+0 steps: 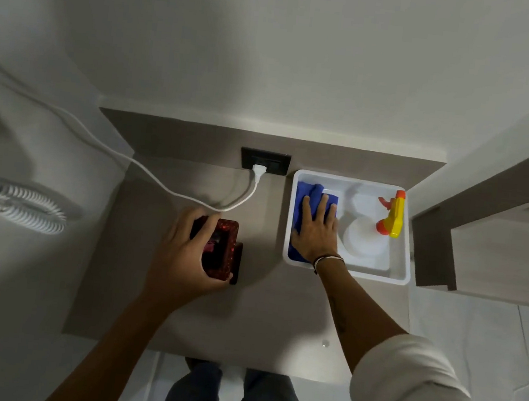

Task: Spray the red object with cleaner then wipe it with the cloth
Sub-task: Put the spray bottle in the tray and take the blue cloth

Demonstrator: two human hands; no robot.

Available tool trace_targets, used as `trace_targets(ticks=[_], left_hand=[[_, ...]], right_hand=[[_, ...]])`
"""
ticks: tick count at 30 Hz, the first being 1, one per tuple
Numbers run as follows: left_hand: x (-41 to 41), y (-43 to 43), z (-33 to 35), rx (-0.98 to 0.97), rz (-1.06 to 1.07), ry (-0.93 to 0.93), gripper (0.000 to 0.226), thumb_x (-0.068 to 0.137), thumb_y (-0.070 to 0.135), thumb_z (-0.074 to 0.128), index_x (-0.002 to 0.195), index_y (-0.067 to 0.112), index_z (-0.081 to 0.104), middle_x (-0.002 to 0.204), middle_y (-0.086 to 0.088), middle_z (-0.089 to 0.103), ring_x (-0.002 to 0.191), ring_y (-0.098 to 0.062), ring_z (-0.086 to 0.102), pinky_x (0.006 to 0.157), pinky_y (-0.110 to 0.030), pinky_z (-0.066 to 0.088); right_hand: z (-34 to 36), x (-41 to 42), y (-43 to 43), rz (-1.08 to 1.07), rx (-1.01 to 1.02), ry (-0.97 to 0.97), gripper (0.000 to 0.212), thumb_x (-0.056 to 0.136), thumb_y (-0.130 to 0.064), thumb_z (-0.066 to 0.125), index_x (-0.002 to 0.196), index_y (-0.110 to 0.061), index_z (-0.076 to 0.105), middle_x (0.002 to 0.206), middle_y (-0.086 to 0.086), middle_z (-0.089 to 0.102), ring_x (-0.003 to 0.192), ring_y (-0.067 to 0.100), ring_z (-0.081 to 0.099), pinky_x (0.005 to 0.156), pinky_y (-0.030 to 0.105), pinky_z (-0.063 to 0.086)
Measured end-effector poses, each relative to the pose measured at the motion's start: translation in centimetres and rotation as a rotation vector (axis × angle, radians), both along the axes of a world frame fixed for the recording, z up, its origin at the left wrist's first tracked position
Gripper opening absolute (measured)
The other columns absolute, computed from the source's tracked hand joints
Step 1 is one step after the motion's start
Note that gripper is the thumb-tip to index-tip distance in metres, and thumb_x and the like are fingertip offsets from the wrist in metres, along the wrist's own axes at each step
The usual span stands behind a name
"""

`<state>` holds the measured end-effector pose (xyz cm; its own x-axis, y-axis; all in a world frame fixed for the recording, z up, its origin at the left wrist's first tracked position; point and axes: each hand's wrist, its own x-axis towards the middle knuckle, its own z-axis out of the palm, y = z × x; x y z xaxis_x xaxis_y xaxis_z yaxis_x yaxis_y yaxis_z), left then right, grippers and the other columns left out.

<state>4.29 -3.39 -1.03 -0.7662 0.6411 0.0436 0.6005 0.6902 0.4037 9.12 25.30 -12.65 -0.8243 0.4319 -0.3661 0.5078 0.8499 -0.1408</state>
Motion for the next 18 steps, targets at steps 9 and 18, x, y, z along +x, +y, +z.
trace_targets(ticks=[9,18], left_hand=[[-0.7,-0.6,-0.2,0.088,-0.036,-0.129,0.108,0.061,0.06,0.076,0.154,0.012,0.047,0.155,-0.006,0.038,0.152,-0.013,0.026,0.123,-0.031,0.027],[-1.7,-5.7,-1.2,0.391,0.071,-0.391,0.103,0.06,0.026,0.093,0.15,0.037,0.044,0.146,0.017,0.037,0.141,-0.022,0.048,0.114,-0.032,0.046]], right_hand=[[-2.9,-0.7,0.7,-0.03,0.011,0.121,0.074,0.109,-0.009,0.05,0.171,-0.008,0.01,0.177,0.029,0.005,0.165,0.05,0.006,0.135,0.058,0.016],[5.5,3.9,-3.6,-0.48,-0.371,0.757,0.076,0.102,0.007,0.044,0.17,-0.007,0.013,0.154,0.014,0.053,0.094,-0.011,0.061,0.079,-0.004,0.044]])
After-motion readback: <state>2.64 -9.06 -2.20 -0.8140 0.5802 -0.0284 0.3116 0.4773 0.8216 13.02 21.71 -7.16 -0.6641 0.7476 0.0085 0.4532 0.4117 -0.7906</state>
